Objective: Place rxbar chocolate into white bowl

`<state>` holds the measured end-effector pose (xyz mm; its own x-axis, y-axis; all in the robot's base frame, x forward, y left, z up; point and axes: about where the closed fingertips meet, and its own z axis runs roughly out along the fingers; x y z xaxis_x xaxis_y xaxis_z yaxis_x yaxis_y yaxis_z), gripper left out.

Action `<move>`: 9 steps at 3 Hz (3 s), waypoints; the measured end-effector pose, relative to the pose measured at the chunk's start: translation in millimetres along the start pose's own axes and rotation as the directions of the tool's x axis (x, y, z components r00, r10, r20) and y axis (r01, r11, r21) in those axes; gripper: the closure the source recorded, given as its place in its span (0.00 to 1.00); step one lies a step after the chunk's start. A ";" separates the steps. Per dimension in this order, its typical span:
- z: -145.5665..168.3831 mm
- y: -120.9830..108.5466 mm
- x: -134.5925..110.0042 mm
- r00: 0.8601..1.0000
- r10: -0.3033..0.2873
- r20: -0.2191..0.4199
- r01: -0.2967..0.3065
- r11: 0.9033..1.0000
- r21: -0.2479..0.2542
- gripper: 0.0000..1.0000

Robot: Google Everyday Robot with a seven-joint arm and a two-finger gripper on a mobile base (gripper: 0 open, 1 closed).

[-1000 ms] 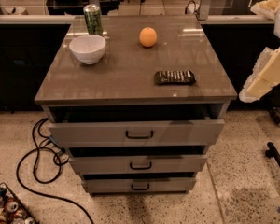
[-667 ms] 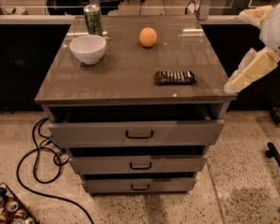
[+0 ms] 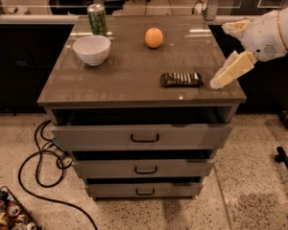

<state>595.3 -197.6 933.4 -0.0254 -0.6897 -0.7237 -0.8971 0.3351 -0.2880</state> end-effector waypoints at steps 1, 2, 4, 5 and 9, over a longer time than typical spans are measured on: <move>36.8 -8.0 1.4 0.997 0.032 0.077 -0.025 0.996 -0.082 0.00; 67.8 -7.5 0.4 0.986 0.061 0.155 -0.039 0.989 -0.145 0.00; 113.3 -4.3 13.1 0.962 0.099 0.253 -0.047 0.978 -0.203 0.00; 120.9 -10.3 26.6 0.952 0.123 0.279 -0.067 0.977 -0.202 0.00; 134.1 -17.1 59.1 0.927 0.222 0.303 -0.155 0.961 -0.228 0.77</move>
Offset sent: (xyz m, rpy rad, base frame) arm 0.0509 0.0597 -0.0587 0.2677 0.1048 0.1741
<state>668.3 -158.0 811.4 -0.0887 -0.3703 -0.9247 -0.9589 0.2831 -0.0214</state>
